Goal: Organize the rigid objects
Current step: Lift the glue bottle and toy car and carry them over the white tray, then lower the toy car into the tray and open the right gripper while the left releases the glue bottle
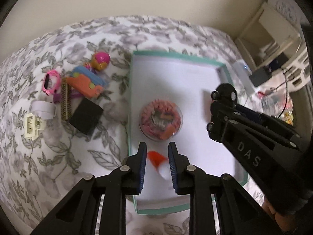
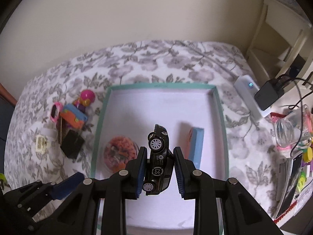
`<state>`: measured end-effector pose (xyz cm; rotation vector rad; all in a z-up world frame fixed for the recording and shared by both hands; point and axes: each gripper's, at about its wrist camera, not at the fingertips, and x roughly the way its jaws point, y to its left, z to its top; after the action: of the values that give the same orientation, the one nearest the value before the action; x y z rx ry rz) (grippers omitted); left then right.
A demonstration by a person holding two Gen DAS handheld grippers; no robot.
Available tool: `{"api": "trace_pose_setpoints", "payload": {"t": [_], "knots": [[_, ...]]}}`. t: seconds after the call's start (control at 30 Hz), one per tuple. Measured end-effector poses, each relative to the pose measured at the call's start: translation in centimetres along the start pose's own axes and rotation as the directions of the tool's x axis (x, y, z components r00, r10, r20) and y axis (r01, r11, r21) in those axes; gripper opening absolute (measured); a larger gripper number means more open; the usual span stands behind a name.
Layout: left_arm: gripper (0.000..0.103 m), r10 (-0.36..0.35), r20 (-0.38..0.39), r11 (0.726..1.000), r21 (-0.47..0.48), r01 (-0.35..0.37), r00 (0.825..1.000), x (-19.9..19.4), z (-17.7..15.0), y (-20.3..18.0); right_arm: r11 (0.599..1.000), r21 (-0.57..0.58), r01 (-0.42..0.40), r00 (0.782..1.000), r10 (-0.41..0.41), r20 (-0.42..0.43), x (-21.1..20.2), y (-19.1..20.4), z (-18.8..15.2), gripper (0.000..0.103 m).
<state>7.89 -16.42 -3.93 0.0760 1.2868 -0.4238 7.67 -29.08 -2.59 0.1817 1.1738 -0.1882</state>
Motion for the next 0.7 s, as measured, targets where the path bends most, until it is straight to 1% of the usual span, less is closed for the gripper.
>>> {"api": "trace_pose_setpoints", "payload": {"t": [0.1,0.3,0.57,0.7], "knots": [[0.021,0.002,-0.030,1.000,-0.003,-0.002,1.000,1.0,-0.2,0.0,1.000,-0.010,-0.005,1.000,0.005,-0.024,0.9,0.3,-0.3,0.030],[0.021,0.023,-0.047,1.000,0.009,-0.023,0.999,1.8,-0.5,-0.3,1.000,-0.013,-0.006,0.998,0.005,-0.067,2.5,0.6,-0.8,0.030],[0.021,0.038,-0.050,0.999,-0.005,-0.039,0.998,1.9,-0.3,0.1,1.000,-0.005,0.012,0.994,-0.013,-0.112,3.7,0.3,-1.2,0.030],[0.021,0.058,-0.048,0.998,-0.006,-0.059,0.997,1.7,-0.1,0.3,1.000,0.002,0.012,0.993,-0.012,-0.116,3.7,0.2,-1.2,0.030]]}}
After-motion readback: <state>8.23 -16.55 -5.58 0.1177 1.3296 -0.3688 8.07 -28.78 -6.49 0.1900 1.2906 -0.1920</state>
